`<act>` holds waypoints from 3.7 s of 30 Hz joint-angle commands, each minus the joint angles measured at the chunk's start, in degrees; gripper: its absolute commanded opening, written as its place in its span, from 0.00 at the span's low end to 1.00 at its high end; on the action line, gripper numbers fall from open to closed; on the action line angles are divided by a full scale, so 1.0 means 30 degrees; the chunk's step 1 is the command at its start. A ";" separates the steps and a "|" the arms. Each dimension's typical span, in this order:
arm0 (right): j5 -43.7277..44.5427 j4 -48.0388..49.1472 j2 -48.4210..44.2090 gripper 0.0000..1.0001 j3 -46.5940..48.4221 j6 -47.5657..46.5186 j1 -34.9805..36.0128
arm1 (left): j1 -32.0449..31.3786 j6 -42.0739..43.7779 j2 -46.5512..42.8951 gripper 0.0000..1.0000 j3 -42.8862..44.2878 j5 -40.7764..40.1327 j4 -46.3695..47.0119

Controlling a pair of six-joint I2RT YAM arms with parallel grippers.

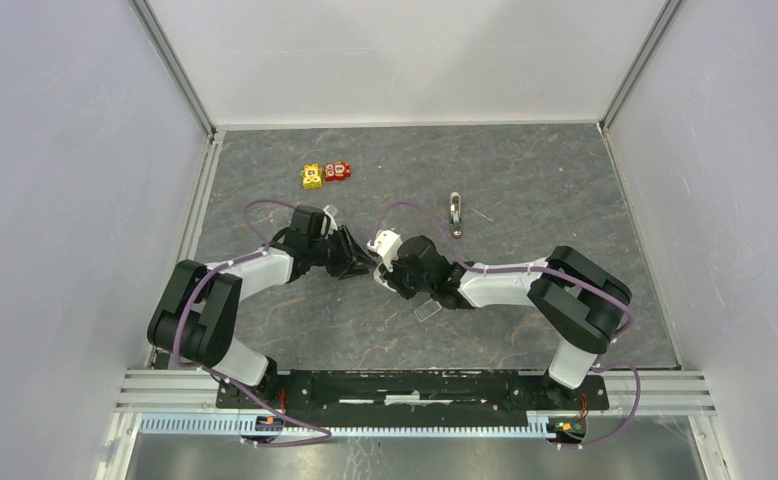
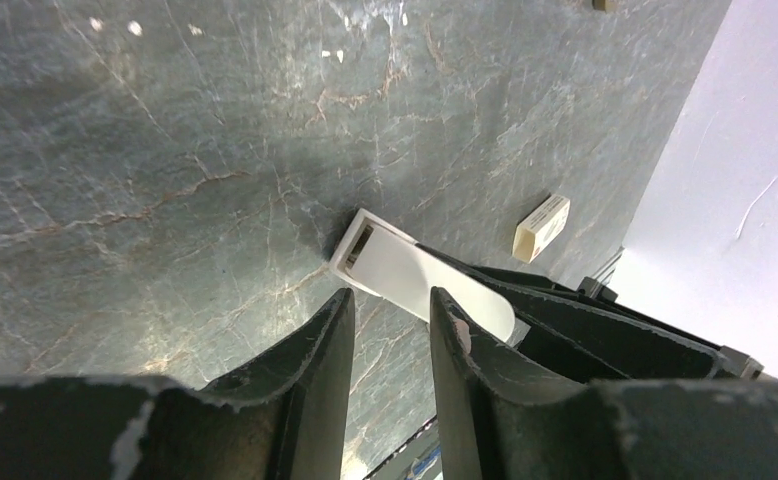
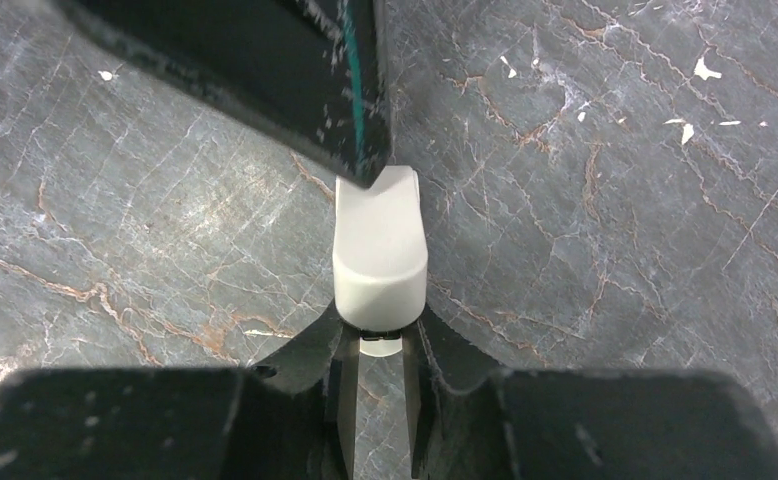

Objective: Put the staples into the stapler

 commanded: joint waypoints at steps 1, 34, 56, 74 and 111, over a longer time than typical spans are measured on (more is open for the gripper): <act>0.0778 0.0413 -0.0560 0.24 -0.0285 0.0004 -0.0019 | -0.0455 -0.0726 -0.0086 0.40 -0.0210 -0.0312 0.0584; 0.1078 -0.3962 -0.2923 0.50 0.2870 0.3497 -0.0767 | -0.0823 0.0576 -0.0304 0.45 0.0756 -0.2167 -0.0992; 0.1550 -0.2287 -0.0511 0.33 -0.0835 0.5066 -0.0964 | -0.1448 -0.0566 0.1738 0.41 -0.0181 -0.1073 0.2407; 0.1209 0.0140 -0.1361 0.33 -0.3546 0.5484 -0.0818 | -0.1929 -0.0814 0.2194 0.35 -0.0006 -0.1518 0.2626; 0.2047 -0.7990 0.1822 0.47 0.6232 -0.0335 0.0506 | 0.0598 0.8621 -1.5282 0.63 0.2088 -0.8126 -1.1581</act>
